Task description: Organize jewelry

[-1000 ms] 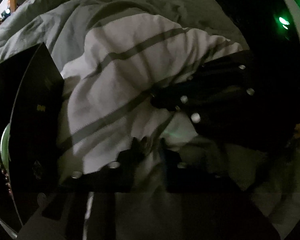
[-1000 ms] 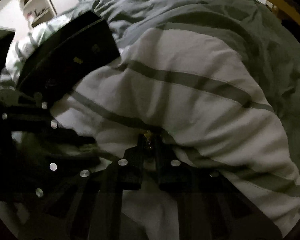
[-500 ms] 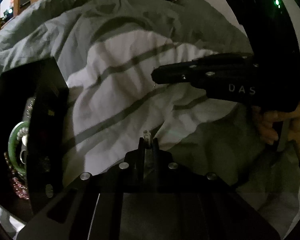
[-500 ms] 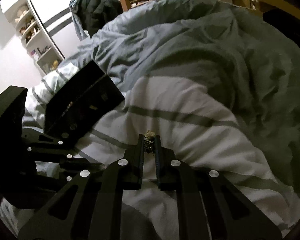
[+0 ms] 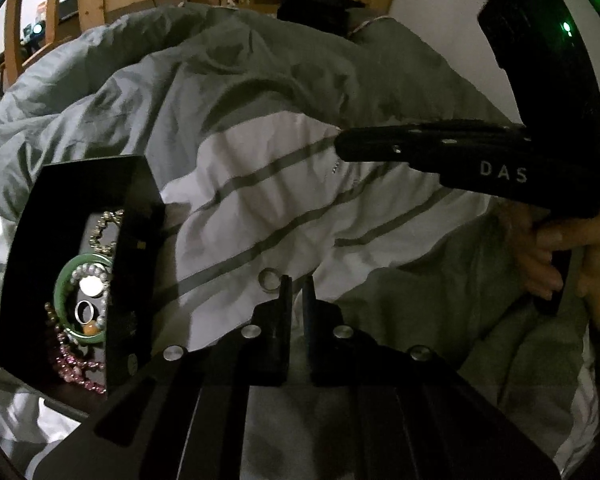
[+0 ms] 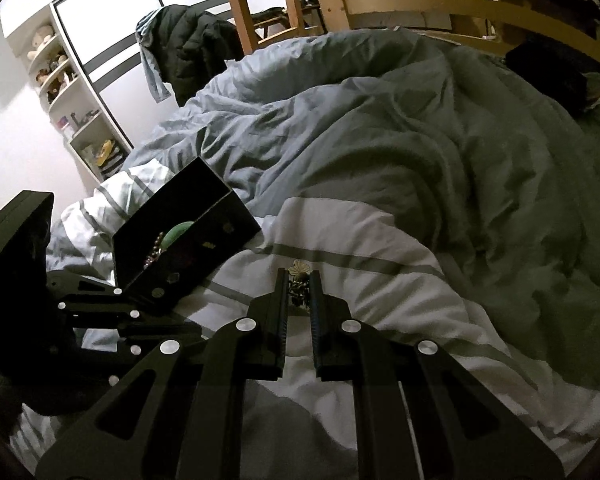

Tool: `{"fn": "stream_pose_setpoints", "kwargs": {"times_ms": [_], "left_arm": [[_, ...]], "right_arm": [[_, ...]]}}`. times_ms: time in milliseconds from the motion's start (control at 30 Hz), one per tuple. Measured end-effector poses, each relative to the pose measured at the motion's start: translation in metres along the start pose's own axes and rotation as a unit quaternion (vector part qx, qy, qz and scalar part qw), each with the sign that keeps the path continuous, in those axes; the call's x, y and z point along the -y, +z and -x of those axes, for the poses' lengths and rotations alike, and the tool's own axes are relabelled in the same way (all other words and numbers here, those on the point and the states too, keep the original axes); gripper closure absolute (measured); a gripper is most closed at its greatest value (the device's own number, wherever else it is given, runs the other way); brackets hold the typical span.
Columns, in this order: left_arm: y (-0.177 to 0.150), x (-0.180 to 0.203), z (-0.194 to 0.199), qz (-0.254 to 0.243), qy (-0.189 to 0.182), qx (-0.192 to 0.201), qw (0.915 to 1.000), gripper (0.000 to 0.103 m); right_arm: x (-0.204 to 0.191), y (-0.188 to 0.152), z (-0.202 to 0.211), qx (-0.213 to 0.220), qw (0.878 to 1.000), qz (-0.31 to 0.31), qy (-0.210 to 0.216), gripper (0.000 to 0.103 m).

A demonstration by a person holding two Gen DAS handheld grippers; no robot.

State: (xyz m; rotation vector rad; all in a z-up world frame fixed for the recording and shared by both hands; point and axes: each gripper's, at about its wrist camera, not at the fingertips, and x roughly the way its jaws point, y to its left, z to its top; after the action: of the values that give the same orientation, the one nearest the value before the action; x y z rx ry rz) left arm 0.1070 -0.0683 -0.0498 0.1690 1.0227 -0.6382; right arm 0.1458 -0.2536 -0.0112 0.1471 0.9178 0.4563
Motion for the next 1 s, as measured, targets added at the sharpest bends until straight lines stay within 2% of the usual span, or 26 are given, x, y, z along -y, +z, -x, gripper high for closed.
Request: {"fn": "stream_pose_setpoints", "kwargs": {"times_ms": [133, 300, 367, 433, 467, 533, 567, 600, 800, 900, 1000], "left_arm": [[-0.002, -0.005, 0.003, 0.001, 0.008, 0.008, 0.9999, 0.097], [0.003, 0.001, -0.030, -0.028, 0.018, -0.009, 0.9994, 0.096], [0.005, 0.002, -0.047, -0.037, 0.020, -0.019, 0.9989, 0.088], [0.004, 0.000, -0.058, -0.043, 0.037, -0.022, 0.9981, 0.054], [0.003, -0.001, -0.061, -0.046, 0.043, -0.019, 0.9978, 0.054], [0.002, -0.006, -0.067, -0.040, 0.038, -0.028, 0.9981, 0.057], [0.001, -0.008, -0.069, -0.036, 0.035, -0.030, 0.9983, 0.064], [0.000, -0.010, -0.070, -0.034, 0.031, -0.034, 0.9984, 0.081], [0.000, -0.008, -0.066, -0.035, 0.031, -0.030, 0.9985, 0.082], [0.001, -0.008, -0.058, -0.031, 0.031, -0.025, 0.9987, 0.095], [0.003, -0.007, -0.044, -0.025, 0.029, -0.012, 0.9992, 0.095]], "right_arm": [[-0.002, -0.003, 0.006, 0.003, 1.000, 0.000, -0.003, 0.092], [0.001, -0.012, -0.002, -0.002, 1.000, -0.006, -0.003, 0.092], [0.001, -0.015, -0.004, -0.005, 1.000, -0.005, -0.003, 0.092], [0.002, -0.017, -0.006, -0.006, 1.000, -0.006, -0.002, 0.092], [0.003, -0.018, -0.007, -0.007, 1.000, -0.008, -0.001, 0.092], [0.005, -0.020, -0.009, -0.008, 1.000, -0.009, -0.003, 0.092], [0.006, -0.021, -0.010, -0.009, 1.000, -0.010, -0.004, 0.092], [0.006, -0.021, -0.010, -0.009, 1.000, -0.010, -0.004, 0.092], [0.005, -0.019, -0.007, 0.000, 1.000, -0.009, 0.001, 0.092], [0.004, -0.018, -0.002, 0.005, 1.000, -0.010, 0.001, 0.092], [-0.001, -0.014, 0.005, 0.011, 1.000, -0.006, -0.001, 0.092]]}}
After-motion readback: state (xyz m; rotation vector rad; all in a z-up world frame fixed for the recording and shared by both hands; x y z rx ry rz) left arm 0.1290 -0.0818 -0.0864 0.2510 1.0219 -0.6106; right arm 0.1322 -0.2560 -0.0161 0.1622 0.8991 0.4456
